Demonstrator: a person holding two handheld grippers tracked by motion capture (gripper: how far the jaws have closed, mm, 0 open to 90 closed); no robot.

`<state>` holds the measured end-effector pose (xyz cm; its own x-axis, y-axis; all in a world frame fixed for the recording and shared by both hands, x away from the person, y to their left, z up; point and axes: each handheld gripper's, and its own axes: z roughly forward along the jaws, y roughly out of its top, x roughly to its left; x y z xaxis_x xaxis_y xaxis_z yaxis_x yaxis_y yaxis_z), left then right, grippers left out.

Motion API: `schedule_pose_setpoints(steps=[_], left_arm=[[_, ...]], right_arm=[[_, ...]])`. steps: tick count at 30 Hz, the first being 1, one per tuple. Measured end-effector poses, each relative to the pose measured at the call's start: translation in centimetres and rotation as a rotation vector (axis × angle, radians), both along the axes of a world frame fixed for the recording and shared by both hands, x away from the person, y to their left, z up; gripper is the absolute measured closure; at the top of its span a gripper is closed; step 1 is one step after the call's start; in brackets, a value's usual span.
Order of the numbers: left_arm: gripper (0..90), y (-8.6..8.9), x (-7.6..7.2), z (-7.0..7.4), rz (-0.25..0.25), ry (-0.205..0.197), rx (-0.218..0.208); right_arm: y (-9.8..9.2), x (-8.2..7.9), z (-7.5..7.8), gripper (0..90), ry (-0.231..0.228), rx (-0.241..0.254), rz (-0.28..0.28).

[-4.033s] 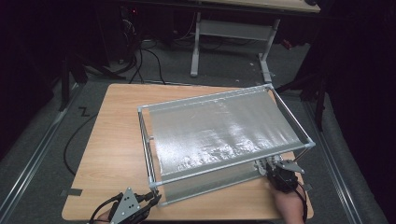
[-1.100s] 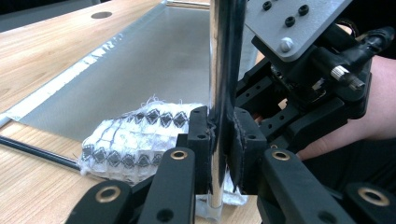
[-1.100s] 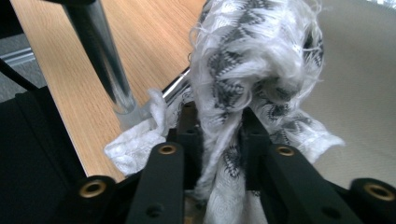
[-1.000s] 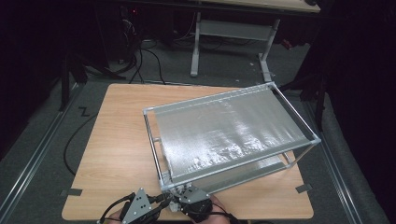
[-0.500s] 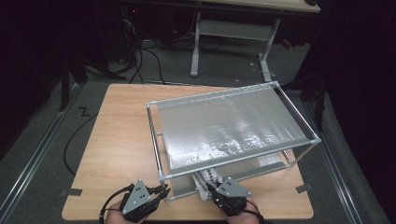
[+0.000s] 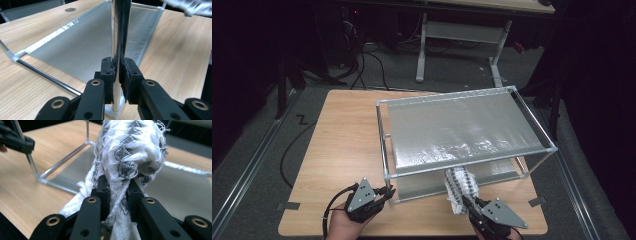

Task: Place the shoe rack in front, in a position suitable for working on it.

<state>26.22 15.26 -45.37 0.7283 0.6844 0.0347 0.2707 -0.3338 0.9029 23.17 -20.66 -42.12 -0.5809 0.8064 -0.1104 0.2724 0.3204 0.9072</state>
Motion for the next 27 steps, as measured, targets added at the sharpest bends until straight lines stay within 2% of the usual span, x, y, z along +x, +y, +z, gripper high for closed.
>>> schedule_pose_setpoints(steps=[8,13,21,27], left_arm=[[79.6,-0.1,0.2,0.0,0.002,-0.003,0.000],[79.7,-0.1,-0.3,0.0,-0.001,-0.004,0.000],[79.2,-1.0,-3.7,-0.1,-0.038,-0.019,0.011],[79.2,-1.9,-5.9,-0.1,-0.067,-0.019,0.013]], right_arm=[[-1.7,-1.3,3.1,78.0,-0.092,0.073,-0.030],[-2.1,-1.7,5.1,78.0,-0.158,0.123,-0.044],[-1.0,-0.2,6.6,78.0,-0.199,0.175,-0.014],[1.3,1.1,7.0,77.8,-0.197,0.185,0.053]])
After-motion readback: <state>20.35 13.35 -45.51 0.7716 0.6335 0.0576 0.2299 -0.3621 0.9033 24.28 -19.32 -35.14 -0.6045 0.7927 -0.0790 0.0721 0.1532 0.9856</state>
